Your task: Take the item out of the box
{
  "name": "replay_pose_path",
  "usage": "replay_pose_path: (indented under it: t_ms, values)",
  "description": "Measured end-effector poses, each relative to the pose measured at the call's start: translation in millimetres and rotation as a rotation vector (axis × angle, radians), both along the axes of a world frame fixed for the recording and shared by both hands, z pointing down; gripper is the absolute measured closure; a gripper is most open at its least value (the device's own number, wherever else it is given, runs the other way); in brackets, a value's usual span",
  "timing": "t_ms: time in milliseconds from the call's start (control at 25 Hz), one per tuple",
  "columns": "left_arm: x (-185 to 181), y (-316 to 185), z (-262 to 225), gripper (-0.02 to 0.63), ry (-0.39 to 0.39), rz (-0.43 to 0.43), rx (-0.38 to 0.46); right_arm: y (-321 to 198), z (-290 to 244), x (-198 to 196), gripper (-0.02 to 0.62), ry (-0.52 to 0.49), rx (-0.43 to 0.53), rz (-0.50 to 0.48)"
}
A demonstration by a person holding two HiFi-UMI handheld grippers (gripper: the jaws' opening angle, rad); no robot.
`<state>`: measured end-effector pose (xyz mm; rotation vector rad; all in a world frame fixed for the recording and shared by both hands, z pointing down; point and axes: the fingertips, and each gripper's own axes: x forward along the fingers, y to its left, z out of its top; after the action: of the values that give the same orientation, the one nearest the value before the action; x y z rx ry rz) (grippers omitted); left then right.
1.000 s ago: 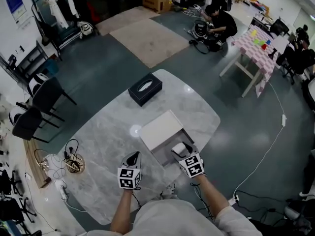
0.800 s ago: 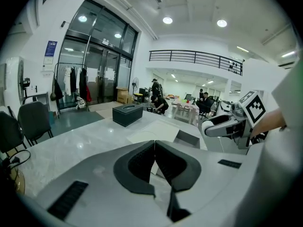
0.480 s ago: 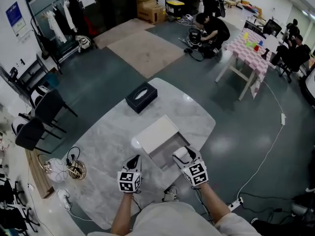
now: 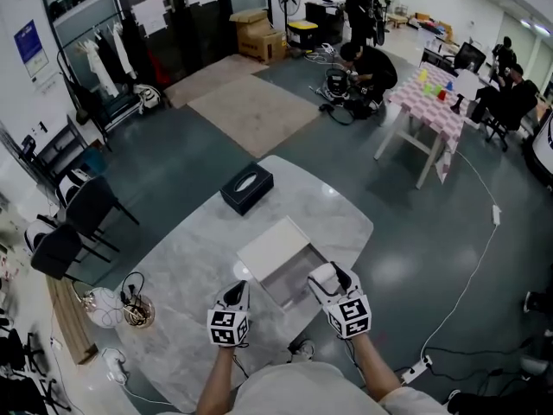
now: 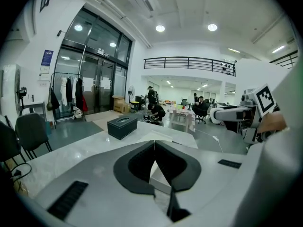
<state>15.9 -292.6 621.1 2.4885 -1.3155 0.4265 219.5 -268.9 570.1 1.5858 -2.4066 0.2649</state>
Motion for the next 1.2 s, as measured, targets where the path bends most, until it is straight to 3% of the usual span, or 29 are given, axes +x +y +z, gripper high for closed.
replay_pose_path:
  t_ms: [520,1200]
  values:
    - [3.1,-0.7,-19.2,0.592,0.009,-0.001,0.043,10.9,-15.5,24.3,0.295,0.001,0.045,0.072]
    - [8.6,-1.1,-21.5,0.591,0.014,0.014,0.052,15.6,-16.8,26.6,0.295,0.017,0.045,0.074]
